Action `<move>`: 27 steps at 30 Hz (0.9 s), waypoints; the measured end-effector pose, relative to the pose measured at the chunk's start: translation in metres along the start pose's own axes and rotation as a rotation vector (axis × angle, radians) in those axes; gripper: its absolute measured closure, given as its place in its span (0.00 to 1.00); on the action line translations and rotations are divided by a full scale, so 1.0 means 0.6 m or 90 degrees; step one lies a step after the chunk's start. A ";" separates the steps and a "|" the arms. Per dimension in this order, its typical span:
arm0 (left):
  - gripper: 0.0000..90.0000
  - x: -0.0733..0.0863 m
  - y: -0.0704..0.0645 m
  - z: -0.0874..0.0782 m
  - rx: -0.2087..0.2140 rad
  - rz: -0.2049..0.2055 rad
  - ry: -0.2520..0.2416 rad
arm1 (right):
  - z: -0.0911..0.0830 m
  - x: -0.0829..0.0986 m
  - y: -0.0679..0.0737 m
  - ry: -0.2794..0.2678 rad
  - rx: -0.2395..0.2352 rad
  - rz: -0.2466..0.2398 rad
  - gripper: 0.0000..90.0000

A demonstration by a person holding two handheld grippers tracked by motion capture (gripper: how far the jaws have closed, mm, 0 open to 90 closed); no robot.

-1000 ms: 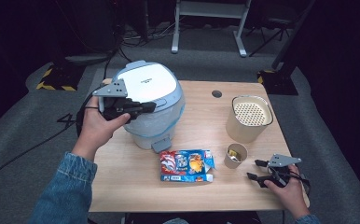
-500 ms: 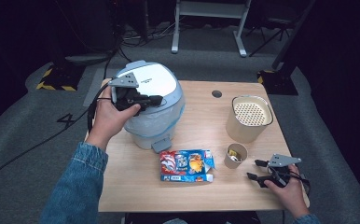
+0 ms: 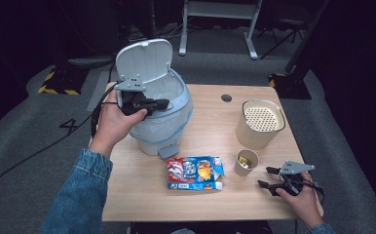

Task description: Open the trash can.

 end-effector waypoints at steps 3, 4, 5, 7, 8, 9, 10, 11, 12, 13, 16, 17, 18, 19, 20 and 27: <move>0.65 0.000 -0.003 0.000 -0.018 -0.014 -0.021 | 0.000 0.000 0.000 0.000 0.000 0.000 0.34; 0.63 0.002 -0.008 -0.003 -0.009 -0.005 -0.025 | 0.000 0.000 0.000 0.000 0.001 0.001 0.34; 0.57 0.004 -0.019 -0.006 -0.007 0.008 -0.034 | -0.003 -0.001 0.001 0.007 0.000 0.003 0.36; 0.55 0.007 -0.027 -0.009 -0.002 0.011 -0.035 | -0.005 -0.001 0.002 0.009 -0.008 0.004 0.38; 0.52 0.011 -0.039 -0.012 0.001 0.018 -0.035 | -0.016 -0.002 0.004 -0.002 -0.018 0.010 0.39; 0.51 0.014 -0.047 -0.013 0.002 0.021 -0.035 | -0.021 -0.003 0.005 -0.005 -0.015 0.008 0.39; 0.50 0.021 -0.059 -0.016 0.003 0.023 -0.034 | -0.030 -0.007 0.007 -0.013 -0.009 0.012 0.40; 0.50 0.027 -0.069 -0.018 0.006 0.025 -0.033 | -0.030 -0.007 0.007 -0.013 -0.009 0.012 0.40; 0.48 0.032 -0.077 -0.019 0.007 0.024 -0.034 | -0.043 -0.013 0.013 -0.024 -0.007 0.016 0.44; 0.48 0.047 -0.097 -0.025 0.012 0.022 -0.032 | -0.053 -0.018 0.018 -0.030 -0.004 0.011 0.45; 0.45 0.070 -0.121 -0.031 0.005 0.017 -0.027 | -0.072 -0.027 0.029 -0.034 0.000 -0.008 0.48; 0.45 0.070 -0.121 -0.031 0.005 0.017 -0.027 | -0.072 -0.027 0.029 -0.034 0.000 -0.008 0.48; 0.45 0.083 -0.133 -0.034 0.001 0.009 -0.023 | -0.079 -0.031 0.034 -0.027 0.006 -0.010 0.48; 0.45 0.089 -0.138 -0.035 -0.001 0.006 -0.022 | -0.090 -0.038 0.043 -0.014 0.015 -0.009 0.49; 0.45 0.098 -0.144 -0.035 -0.004 0.005 -0.020 | -0.095 -0.041 0.047 -0.009 0.020 -0.007 0.50; 0.45 0.173 -0.173 -0.023 -0.006 -0.012 -0.026 | -0.110 -0.090 0.105 -0.020 -0.021 0.007 0.55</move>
Point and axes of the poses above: each handheld gripper's, and its own axes: z roughly forward along the jaws, x roughly out of its underside, y roughly to its left, the point moved 2 cm from there along z, roughly forward along the jaws, and after that the axes turned 12 degrees about x, right-handed, at the moved point
